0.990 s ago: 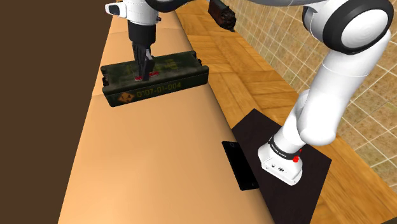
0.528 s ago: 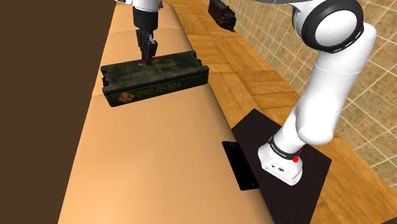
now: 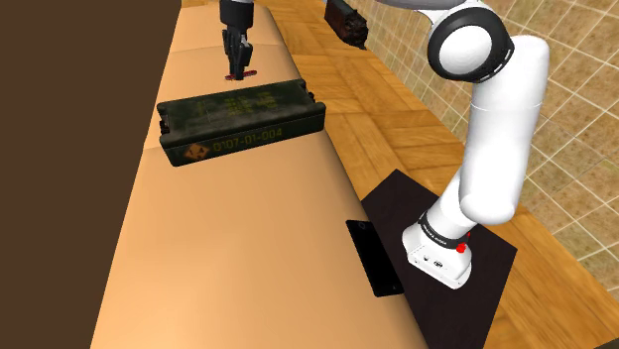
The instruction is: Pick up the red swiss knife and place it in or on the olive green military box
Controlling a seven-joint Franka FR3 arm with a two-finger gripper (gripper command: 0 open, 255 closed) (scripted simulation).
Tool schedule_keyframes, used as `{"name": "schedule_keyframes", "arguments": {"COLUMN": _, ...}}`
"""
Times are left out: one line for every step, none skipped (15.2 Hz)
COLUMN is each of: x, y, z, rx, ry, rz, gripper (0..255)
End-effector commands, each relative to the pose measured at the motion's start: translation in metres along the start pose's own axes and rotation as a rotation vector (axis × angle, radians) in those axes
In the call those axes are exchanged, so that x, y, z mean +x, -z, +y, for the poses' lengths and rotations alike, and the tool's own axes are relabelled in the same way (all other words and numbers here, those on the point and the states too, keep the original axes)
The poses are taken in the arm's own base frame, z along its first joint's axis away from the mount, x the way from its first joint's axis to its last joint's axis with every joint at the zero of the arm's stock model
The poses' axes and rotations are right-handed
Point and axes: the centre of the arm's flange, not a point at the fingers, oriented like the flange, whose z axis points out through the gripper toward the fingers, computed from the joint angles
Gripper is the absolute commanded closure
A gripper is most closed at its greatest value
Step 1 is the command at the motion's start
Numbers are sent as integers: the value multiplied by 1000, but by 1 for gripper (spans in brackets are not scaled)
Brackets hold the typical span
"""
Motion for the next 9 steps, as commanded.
{"name": "schedule_keyframes", "arguments": {"x": -13, "y": 5, "z": 23, "rx": 0, "ry": 1, "rz": 0, "gripper": 255}}
{"name": "schedule_keyframes", "arguments": {"x": -13, "y": 0, "z": 23, "rx": 0, "ry": 1, "rz": 0, "gripper": 255}}
{"name": "schedule_keyframes", "arguments": {"x": -14, "y": -5, "z": 23, "rx": 0, "ry": 1, "rz": 0, "gripper": 255}}
{"name": "schedule_keyframes", "arguments": {"x": -14, "y": -11, "z": 24, "rx": 0, "ry": 1, "rz": 0, "gripper": 255}}
{"name": "schedule_keyframes", "arguments": {"x": -15, "y": -16, "z": 24, "rx": 0, "ry": 1, "rz": 0, "gripper": 255}}
{"name": "schedule_keyframes", "arguments": {"x": -16, "y": -21, "z": 24, "rx": 0, "ry": 1, "rz": 0, "gripper": 255}}
{"name": "schedule_keyframes", "arguments": {"x": -16, "y": -26, "z": 25, "rx": 0, "ry": 1, "rz": 0, "gripper": 255}}
{"name": "schedule_keyframes", "arguments": {"x": -17, "y": -32, "z": 25, "rx": 0, "ry": 1, "rz": 0, "gripper": 255}}
{"name": "schedule_keyframes", "arguments": {"x": -18, "y": -37, "z": 26, "rx": 0, "ry": 1, "rz": 0, "gripper": 255}}
